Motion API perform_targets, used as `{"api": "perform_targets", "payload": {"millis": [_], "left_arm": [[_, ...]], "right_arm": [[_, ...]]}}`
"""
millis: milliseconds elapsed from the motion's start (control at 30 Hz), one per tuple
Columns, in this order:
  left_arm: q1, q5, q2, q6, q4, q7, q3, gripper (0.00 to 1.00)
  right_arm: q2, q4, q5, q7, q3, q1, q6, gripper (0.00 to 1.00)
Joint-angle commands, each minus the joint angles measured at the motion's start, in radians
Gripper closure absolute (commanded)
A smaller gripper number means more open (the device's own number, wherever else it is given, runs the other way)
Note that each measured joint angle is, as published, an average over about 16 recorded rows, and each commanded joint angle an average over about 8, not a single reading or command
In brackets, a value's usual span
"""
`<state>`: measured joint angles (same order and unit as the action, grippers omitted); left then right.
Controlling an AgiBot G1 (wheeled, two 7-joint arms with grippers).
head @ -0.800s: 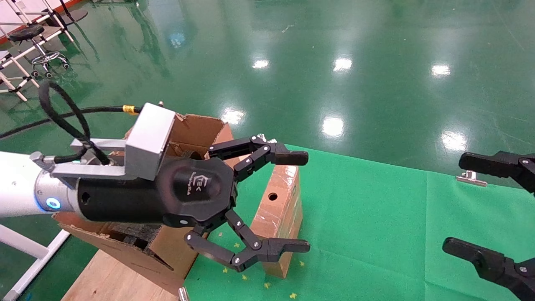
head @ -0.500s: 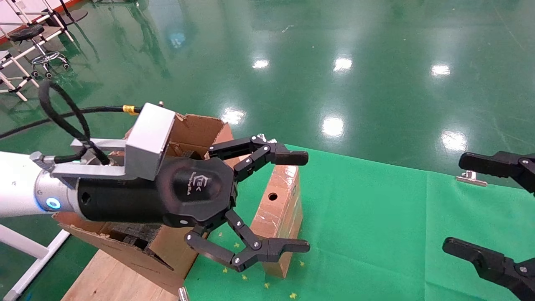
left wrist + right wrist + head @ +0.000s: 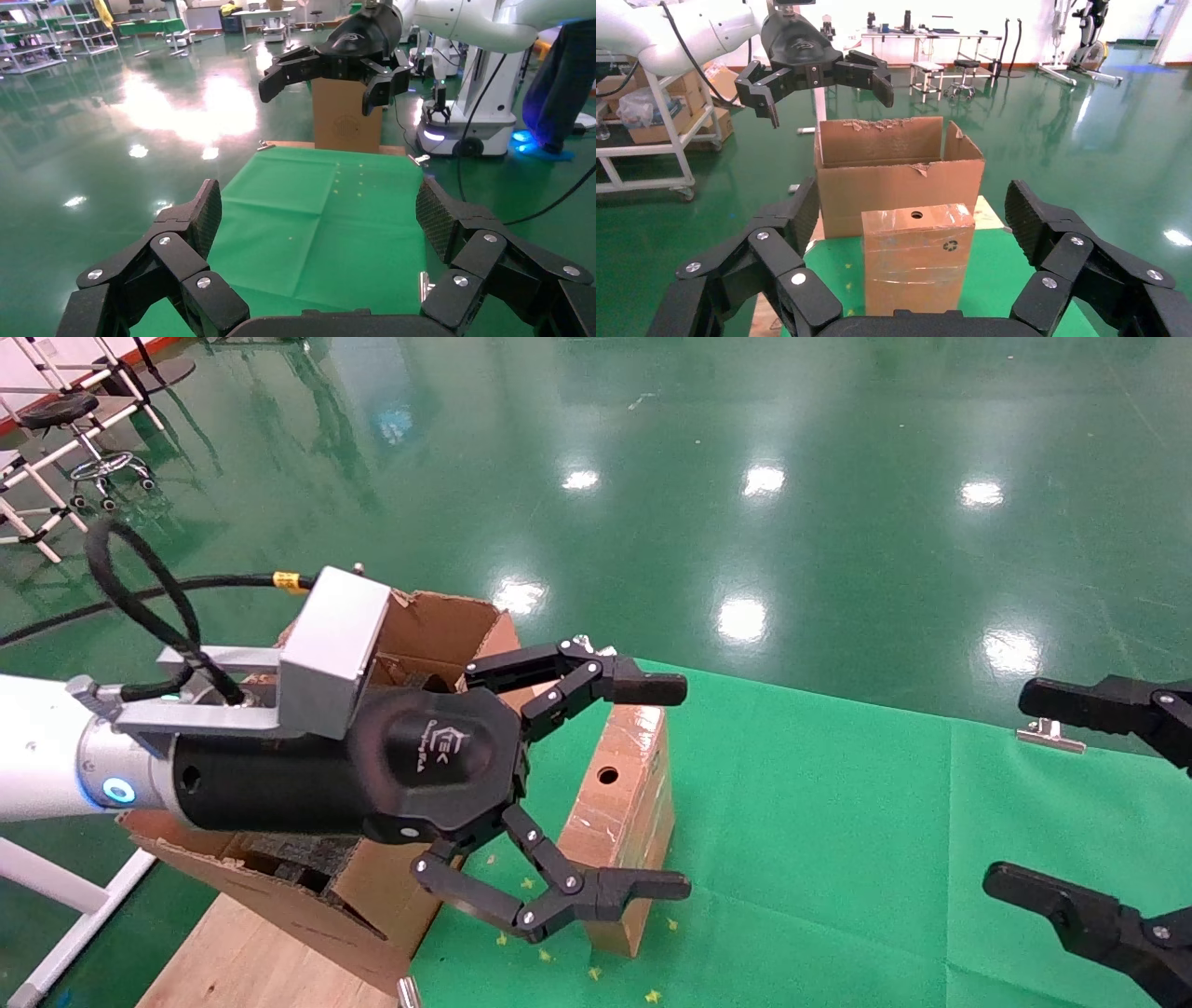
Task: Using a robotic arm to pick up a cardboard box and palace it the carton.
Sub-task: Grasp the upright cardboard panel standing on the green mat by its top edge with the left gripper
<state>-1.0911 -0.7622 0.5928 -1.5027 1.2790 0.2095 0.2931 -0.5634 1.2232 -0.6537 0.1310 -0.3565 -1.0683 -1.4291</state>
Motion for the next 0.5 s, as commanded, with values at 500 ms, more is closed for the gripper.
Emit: {"api": "perform_targets", "payload": {"millis": [500], "left_arm": [[-0.226,-0.28,-0.015,-0.064,-0.063,0.254,0.167,0.0]], "right_arm": [[0.0,0.0,0.0,0.0,0.0,0.0,0.0,1.0]]}}
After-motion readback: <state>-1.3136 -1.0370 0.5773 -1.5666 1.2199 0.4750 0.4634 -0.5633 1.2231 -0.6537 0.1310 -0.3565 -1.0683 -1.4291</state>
